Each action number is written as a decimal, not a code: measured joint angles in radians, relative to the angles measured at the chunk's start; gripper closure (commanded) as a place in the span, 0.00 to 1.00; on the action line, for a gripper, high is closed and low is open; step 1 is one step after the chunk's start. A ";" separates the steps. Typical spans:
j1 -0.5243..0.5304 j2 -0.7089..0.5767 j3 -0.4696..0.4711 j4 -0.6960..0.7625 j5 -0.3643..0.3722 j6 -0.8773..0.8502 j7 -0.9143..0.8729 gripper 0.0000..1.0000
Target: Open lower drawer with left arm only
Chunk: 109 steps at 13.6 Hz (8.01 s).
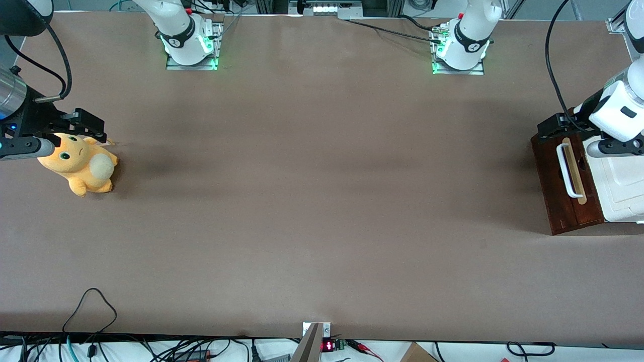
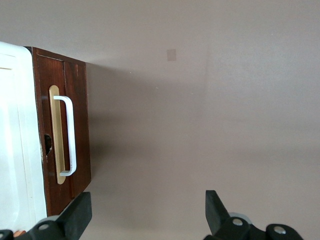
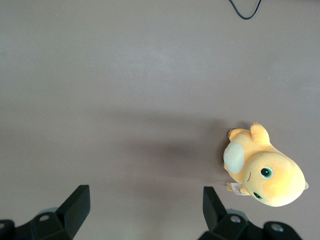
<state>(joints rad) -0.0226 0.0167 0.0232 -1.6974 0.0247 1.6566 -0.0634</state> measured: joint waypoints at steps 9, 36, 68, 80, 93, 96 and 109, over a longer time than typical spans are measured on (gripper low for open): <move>-0.003 0.001 -0.003 0.012 0.000 -0.038 0.004 0.00; -0.001 0.299 -0.313 -0.277 0.958 -0.169 -0.719 0.04; 0.056 0.623 -0.251 -0.381 1.465 -0.289 -1.057 0.35; 0.075 0.636 -0.215 -0.376 1.546 -0.237 -1.057 0.46; 0.066 0.645 -0.232 -0.375 1.547 -0.257 -1.098 0.57; 0.070 0.647 -0.231 -0.375 1.546 -0.259 -1.100 0.63; 0.074 0.649 -0.230 -0.375 1.547 -0.260 -1.101 0.71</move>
<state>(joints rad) 0.0516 0.6653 -0.2072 -2.0720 1.5712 1.3963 -1.1645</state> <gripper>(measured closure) 0.678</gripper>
